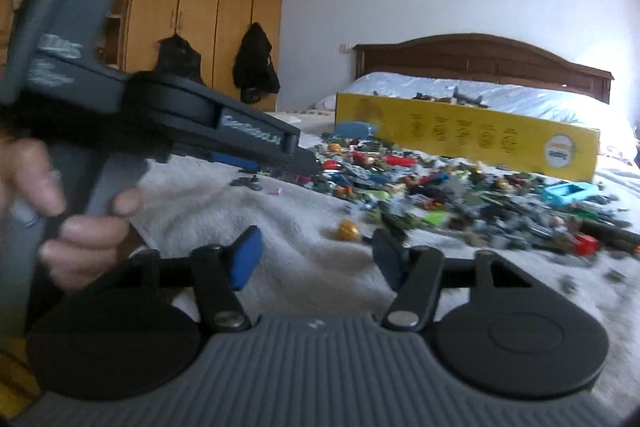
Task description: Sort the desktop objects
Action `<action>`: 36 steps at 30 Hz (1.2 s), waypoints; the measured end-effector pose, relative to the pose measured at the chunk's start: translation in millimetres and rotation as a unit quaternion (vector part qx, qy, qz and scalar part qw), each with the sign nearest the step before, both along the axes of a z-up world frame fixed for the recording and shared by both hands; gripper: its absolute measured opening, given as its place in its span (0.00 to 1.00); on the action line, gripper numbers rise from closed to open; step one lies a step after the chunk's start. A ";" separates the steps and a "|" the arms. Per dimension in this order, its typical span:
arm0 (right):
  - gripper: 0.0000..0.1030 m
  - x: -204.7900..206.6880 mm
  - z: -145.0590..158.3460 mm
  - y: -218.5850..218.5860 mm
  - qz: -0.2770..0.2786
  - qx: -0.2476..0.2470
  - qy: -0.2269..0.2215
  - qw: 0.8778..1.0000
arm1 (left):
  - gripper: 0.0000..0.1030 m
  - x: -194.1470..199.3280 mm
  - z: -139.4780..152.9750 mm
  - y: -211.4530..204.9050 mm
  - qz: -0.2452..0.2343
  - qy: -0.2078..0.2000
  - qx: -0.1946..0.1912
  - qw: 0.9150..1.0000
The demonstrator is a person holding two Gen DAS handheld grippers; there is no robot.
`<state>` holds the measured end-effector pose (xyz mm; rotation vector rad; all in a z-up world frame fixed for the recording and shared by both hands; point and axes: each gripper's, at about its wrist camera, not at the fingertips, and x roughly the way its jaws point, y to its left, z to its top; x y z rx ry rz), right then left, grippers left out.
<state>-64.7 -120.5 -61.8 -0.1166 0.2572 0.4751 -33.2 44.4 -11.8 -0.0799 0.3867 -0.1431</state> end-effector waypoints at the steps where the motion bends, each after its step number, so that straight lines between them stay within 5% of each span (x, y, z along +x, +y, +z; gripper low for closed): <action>1: 0.47 5.7 -1.2 4.4 -0.007 -0.002 0.005 1.000 | 0.38 -0.8 -0.2 1.7 0.001 -0.001 0.001 1.000; 10: 0.42 18.8 -4.8 0.2 -0.033 0.019 0.030 0.999 | 0.38 0.9 -5.6 7.2 -0.002 0.006 -0.004 1.000; 19: 0.15 24.6 -3.1 -7.4 -0.018 0.059 0.042 0.997 | 0.38 5.9 -3.2 0.7 -0.003 0.008 0.001 1.000; 30: 0.15 36.1 -3.5 -1.5 -0.015 0.065 0.044 0.997 | 0.38 9.1 9.6 -10.3 -0.002 0.010 0.038 0.999; 36: 0.15 20.7 11.3 -19.6 -0.019 0.089 0.019 0.996 | 0.38 -3.6 29.6 -18.6 -0.012 -0.002 0.024 1.000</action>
